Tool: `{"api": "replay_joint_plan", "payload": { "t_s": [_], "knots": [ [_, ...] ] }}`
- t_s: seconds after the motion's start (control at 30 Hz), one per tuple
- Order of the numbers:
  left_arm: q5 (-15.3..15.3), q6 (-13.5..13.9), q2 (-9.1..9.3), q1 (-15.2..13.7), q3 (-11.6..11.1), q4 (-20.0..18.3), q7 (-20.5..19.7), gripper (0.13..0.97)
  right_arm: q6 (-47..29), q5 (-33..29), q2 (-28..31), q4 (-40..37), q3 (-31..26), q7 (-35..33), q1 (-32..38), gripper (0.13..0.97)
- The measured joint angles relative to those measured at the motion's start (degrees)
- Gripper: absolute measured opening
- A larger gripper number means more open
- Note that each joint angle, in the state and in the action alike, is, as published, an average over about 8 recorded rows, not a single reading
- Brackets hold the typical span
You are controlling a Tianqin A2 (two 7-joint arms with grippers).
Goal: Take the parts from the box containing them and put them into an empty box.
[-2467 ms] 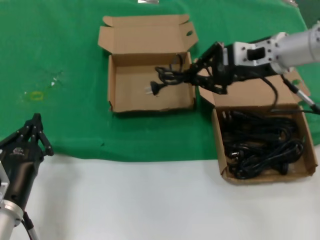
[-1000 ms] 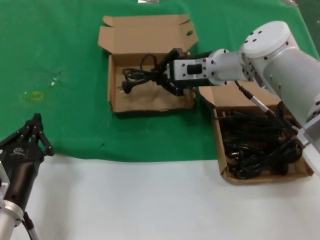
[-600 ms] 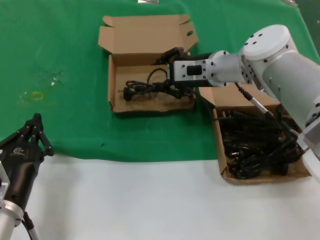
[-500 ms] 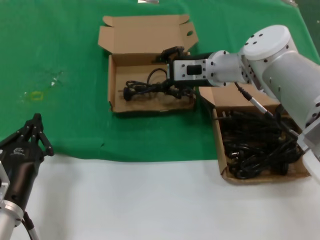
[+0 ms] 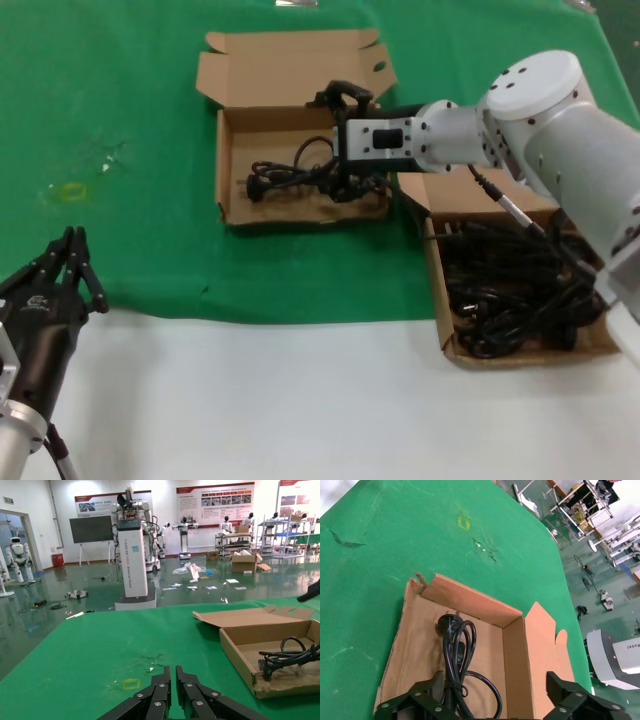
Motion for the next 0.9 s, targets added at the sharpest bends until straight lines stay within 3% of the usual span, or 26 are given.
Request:
{"api": "replay_joint_plan", "payload": {
  "t_s": [0.13,0.27,0.37,0.67,0.9],
  "knots": [
    [0.0,0.0,0.0,0.0,0.0,0.0,0.0,0.166,0.9,-0.1,0.4,2.2,1.2,1.3,-2.0,0.755],
    [0.0,0.0,0.0,0.0,0.0,0.0,0.0,0.198,2.5,-0.3,1.2,5.9,3.2,3.4,-5.3,0.755],
    [0.0,0.0,0.0,0.0,0.0,0.0,0.0,0.214,3.8,-0.4,1.8,9.1,4.9,5.3,-8.2,0.806],
    [0.0,0.0,0.0,0.0,0.0,0.0,0.0,0.351,8.0,-0.9,3.8,19.3,10.5,11.2,-17.4,0.918],
    [0.0,0.0,0.0,0.0,0.0,0.0,0.0,0.534,11.4,-1.3,5.4,27.4,14.8,15.9,-24.6,0.959]
  ]
}}
